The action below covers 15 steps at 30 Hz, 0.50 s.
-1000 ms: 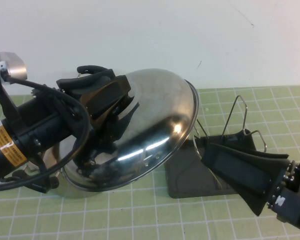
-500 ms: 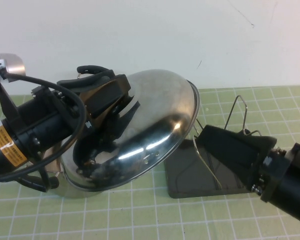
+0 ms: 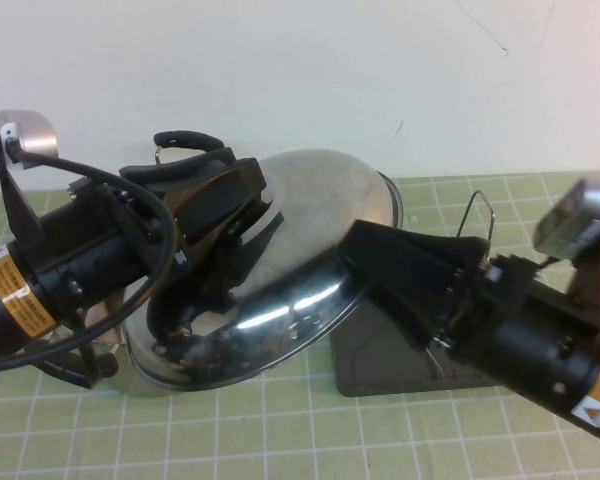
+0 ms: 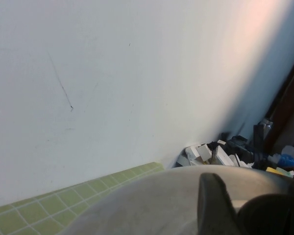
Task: Put pot lid on rack
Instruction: Hand over the pot lid
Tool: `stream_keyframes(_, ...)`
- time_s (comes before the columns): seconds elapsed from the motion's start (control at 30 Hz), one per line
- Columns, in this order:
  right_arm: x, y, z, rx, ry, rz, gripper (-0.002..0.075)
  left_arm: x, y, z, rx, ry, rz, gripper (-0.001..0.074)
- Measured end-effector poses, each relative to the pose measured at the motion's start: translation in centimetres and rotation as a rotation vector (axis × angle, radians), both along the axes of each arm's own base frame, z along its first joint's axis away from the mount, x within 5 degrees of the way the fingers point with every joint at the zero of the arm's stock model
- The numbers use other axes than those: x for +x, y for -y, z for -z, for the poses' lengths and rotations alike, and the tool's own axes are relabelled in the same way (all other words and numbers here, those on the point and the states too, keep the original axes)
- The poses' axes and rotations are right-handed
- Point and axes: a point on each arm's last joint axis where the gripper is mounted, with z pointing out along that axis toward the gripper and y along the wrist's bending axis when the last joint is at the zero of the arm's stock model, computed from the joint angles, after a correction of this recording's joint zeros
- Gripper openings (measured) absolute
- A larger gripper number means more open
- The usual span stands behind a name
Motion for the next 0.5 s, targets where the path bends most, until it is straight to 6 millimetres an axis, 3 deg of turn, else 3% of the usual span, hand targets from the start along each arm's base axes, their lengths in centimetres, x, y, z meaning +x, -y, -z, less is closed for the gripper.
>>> stream_keyframes(0.3,2.6,-2.4,-0.5,0.021,0.025,-0.025,0.0404,-0.2,0.2,0.3,0.042,0.001,0.026,0.0309)
stream_keyframes(0.5,3.2,-3.0,-0.8,0.021,0.072,-0.022,0.0279,-0.2,0.2,0.3,0.038,-0.010,0.030,0.0309)
